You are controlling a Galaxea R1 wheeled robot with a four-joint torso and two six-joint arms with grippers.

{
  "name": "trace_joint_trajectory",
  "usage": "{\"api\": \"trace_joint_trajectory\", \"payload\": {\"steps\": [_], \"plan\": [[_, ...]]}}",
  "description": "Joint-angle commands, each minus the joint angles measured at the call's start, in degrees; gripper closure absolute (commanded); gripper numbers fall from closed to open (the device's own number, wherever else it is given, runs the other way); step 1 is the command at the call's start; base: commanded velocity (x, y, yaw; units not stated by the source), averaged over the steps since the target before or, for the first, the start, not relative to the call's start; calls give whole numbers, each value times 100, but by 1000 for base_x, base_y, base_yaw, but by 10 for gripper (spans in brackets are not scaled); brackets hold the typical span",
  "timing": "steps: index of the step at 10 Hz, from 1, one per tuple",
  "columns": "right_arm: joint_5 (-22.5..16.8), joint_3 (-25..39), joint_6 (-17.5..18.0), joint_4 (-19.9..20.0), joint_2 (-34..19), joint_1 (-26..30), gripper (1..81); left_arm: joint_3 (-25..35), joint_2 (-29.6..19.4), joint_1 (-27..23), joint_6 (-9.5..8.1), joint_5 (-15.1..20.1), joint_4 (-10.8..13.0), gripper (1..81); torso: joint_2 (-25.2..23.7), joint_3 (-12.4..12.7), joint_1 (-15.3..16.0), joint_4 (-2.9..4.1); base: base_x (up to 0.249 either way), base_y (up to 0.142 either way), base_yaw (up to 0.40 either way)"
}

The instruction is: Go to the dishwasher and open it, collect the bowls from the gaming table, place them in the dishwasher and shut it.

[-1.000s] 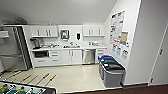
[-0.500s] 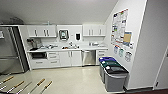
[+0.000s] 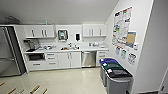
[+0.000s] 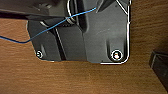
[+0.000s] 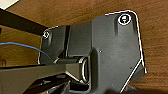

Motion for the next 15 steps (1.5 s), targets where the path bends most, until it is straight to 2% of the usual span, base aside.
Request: {"api": "trace_joint_trajectory", "payload": {"steps": [1,15], "plan": [[-298,61,-23,-69,-113,318,10,49,-101,-332,6,250,71,10,0,0,0,0,277,0,0],[-307,52,-32,-122,-86,326,10,22,-83,-324,24,250,80,10,0,0,2,0,276,0,0]]}}
